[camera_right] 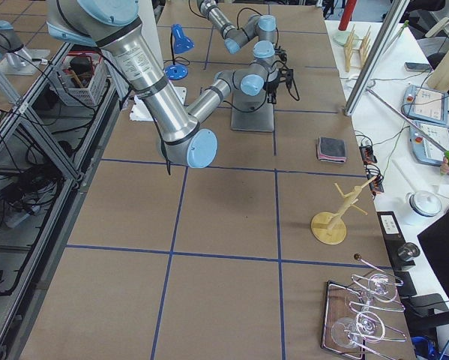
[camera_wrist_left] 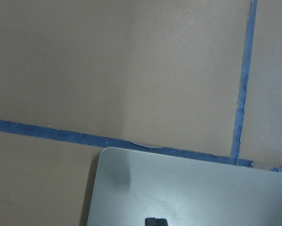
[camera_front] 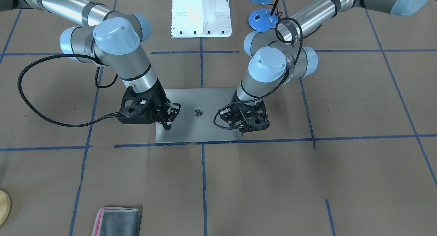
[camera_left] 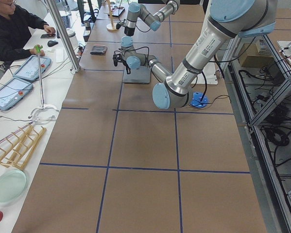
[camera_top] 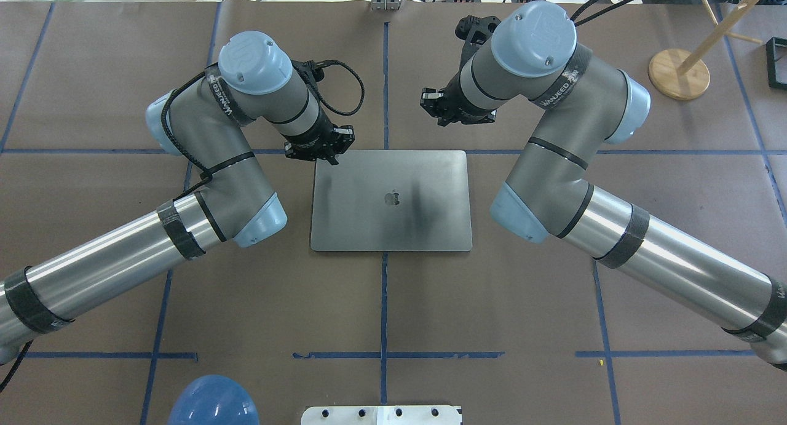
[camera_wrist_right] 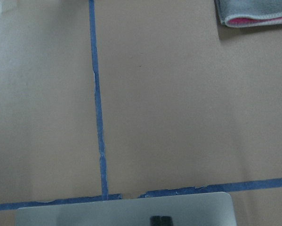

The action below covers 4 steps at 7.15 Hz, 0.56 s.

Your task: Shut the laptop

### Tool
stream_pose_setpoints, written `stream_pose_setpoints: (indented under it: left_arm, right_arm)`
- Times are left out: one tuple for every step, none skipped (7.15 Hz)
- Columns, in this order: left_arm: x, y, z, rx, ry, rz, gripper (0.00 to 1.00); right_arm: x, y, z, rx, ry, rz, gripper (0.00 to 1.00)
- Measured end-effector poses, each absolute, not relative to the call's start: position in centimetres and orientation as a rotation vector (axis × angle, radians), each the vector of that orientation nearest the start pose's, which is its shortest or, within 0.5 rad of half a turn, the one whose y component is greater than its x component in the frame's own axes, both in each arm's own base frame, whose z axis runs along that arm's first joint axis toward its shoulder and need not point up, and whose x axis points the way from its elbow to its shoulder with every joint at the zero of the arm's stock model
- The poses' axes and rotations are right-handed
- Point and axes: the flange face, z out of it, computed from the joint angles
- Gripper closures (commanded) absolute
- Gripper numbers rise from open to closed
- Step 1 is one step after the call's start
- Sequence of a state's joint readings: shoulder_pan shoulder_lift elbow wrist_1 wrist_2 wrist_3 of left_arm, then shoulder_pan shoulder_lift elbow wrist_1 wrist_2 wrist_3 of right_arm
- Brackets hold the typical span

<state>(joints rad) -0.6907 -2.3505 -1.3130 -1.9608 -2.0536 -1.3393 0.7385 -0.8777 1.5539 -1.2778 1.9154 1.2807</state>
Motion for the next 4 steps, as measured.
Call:
stream_pose_setpoints:
  left_arm:
    - [54.3,-56.1,25.1,-0.008,0.994,-0.202,1.0]
    - [54.7,-56.3,25.8,-0.013,0.987,-0.203,1.0]
    - [54.9,-56.5,26.2,-0.017,0.982,-0.204,1.0]
    - [55.2,-56.4,26.5,-0.019,0.979,-0.204,1.0]
  right_arm:
    - [-45.1,-55.7,21.3,0.191,-1.001,0.236,1.0]
    - [-44.5,-56.0,21.2,0.186,-1.007,0.232,1.0]
    - [-44.2,-56.2,21.2,0.184,-1.01,0.231,1.0]
    - [-43.9,-56.3,21.1,0.182,-1.013,0.231,1.0]
